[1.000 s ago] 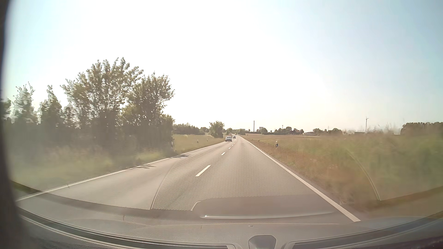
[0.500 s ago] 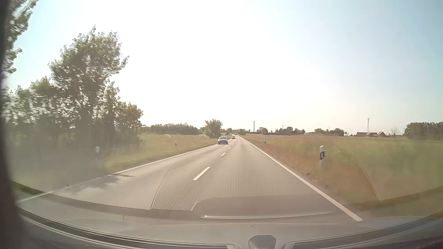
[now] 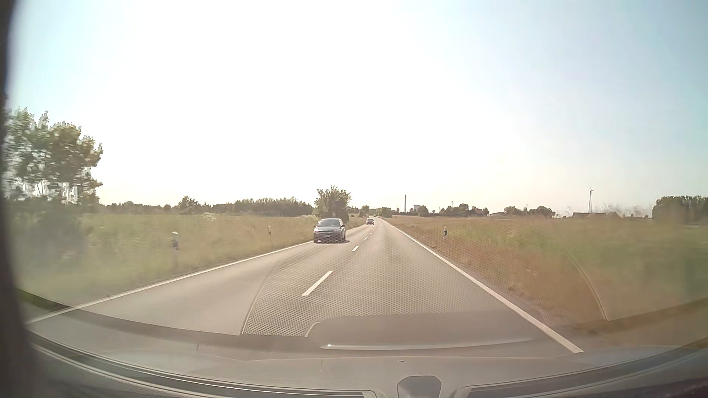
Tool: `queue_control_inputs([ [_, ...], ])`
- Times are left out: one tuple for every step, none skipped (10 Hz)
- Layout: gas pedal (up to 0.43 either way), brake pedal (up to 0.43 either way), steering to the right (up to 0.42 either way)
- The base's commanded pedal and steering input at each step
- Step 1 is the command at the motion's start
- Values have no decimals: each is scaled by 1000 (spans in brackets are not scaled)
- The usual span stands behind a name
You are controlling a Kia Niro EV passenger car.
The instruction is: Follow the waypoints while adhering to traffic rules and regulations
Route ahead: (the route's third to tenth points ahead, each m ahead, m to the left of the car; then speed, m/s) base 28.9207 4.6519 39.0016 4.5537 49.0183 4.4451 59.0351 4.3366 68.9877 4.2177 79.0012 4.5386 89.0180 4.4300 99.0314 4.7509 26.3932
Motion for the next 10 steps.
queue_control_inputs([
  [390, 6, 4],
  [390, 6, 4],
  [390, 6, 4],
  [390, 6, 4],
  [390, 6, 4],
  [390, 6, 4],
  [390, 6, 4],
  [390, 6, 4],
  [390, 6, 3],
  [390, 6, 3],
])
